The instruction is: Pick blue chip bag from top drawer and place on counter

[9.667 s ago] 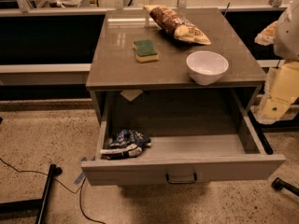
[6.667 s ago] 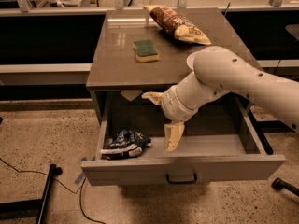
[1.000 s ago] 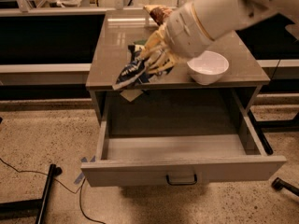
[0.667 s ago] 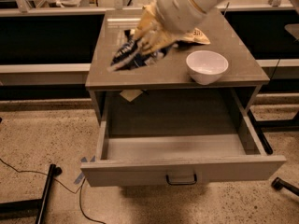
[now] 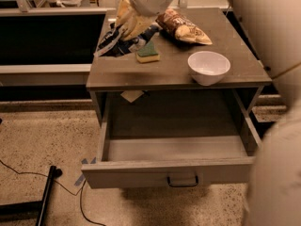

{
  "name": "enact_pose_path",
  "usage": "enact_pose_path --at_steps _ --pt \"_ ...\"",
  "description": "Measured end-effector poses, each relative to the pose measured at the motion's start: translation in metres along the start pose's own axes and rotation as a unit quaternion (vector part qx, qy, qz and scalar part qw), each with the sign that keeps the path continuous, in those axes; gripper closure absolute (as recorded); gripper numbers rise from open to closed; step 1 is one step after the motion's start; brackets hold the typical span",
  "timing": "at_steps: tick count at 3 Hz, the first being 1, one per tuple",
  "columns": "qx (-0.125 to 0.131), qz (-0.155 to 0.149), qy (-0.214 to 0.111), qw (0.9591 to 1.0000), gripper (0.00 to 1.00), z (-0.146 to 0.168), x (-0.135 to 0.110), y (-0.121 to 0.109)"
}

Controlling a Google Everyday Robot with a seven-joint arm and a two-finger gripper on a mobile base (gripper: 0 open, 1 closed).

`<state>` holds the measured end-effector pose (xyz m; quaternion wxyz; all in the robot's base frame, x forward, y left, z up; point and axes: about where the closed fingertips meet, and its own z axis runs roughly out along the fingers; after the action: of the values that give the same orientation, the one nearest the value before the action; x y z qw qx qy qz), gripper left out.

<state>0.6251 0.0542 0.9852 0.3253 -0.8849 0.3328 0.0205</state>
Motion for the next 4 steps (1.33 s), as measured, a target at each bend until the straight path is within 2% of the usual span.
enact_pose_path --at_steps 1,2,3,4 --pt "-0.005 -0.004 0.001 1.0 1.0 0.029 0.019 -0.014" --pt "-0.017 -0.003 0.006 0.9998 1.0 0.059 0.039 -0.014" --pt "-0.024 0.001 -0.008 0.9997 0.81 0.083 0.059 -0.005" --pt "-0.031 -0.012 -0.027 0.9991 0.5 0.1 0.05 -0.002"
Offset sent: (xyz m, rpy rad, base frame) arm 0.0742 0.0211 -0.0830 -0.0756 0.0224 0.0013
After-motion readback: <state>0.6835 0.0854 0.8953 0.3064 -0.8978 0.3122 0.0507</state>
